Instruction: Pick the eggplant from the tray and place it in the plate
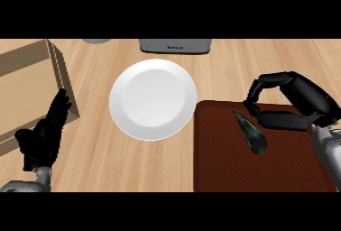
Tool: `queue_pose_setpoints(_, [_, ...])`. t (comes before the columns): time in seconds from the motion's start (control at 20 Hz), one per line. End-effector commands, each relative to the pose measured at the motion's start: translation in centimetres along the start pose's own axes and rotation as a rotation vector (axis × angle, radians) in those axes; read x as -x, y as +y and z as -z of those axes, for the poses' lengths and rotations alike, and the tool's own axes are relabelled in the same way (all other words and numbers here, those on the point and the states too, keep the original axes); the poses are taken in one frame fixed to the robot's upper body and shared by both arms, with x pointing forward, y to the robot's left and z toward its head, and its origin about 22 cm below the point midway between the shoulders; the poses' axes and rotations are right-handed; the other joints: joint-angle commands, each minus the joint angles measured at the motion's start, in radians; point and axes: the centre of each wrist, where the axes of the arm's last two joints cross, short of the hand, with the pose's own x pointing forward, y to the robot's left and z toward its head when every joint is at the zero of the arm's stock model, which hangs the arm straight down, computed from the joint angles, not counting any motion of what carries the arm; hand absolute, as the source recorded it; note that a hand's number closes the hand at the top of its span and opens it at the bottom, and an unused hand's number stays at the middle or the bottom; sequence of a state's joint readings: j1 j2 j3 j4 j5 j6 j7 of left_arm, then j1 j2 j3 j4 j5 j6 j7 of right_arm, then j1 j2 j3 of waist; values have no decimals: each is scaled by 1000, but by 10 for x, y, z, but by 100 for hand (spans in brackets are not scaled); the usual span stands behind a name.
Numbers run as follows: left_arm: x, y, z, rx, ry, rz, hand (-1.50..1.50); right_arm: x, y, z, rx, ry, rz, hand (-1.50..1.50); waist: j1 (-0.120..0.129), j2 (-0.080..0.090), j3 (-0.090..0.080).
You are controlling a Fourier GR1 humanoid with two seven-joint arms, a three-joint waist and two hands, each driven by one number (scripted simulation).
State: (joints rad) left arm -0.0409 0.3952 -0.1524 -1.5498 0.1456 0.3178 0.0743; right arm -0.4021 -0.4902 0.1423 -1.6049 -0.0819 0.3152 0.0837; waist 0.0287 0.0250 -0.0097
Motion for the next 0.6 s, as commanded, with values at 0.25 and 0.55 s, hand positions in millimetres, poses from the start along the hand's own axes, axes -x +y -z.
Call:
queue_pose_setpoints(0.25, [22,-30,-6,66,174,-50,0,134,50,-58,81,49,588,-150,-19,13,20])
queue_pose_setpoints(0.55, [26,-45,-9,100,215,-39,0,144,-14,-67,-300,-12,395,-150,5,-11,14])
